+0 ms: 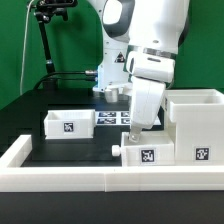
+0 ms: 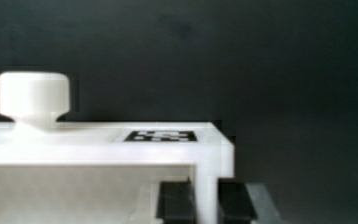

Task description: Assemble drawer

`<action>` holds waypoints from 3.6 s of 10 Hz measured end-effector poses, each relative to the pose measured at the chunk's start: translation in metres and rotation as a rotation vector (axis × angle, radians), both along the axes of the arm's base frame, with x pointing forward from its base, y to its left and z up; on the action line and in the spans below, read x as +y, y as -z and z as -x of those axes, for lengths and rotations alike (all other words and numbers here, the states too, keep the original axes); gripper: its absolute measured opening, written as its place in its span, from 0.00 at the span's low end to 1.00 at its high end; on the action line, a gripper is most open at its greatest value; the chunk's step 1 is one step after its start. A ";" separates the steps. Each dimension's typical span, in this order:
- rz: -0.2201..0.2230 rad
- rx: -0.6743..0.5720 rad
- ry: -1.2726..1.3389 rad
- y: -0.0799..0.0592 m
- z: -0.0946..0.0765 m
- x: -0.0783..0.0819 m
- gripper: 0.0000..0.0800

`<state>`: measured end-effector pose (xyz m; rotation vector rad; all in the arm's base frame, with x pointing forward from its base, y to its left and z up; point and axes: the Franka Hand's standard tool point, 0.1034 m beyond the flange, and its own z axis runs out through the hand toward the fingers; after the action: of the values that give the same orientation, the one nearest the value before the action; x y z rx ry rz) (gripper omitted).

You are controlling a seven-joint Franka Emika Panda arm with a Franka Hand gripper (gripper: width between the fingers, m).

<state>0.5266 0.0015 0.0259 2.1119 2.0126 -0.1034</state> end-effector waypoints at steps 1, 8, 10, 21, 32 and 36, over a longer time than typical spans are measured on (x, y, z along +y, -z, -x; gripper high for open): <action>-0.009 -0.006 0.040 0.000 0.008 0.004 0.06; -0.011 -0.004 0.048 0.000 0.011 0.005 0.06; -0.010 -0.007 0.041 0.000 0.010 0.008 0.06; 0.028 0.038 0.003 0.000 0.010 0.005 0.06; 0.060 0.072 0.002 0.000 0.009 0.004 0.06; 0.060 0.070 0.011 0.000 0.008 0.001 0.06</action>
Offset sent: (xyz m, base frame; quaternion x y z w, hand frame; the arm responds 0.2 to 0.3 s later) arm -0.0104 0.0049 0.0003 0.0001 -0.0032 -0.0077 1.0000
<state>0.5186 0.0021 0.0263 2.1107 2.0103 -0.2395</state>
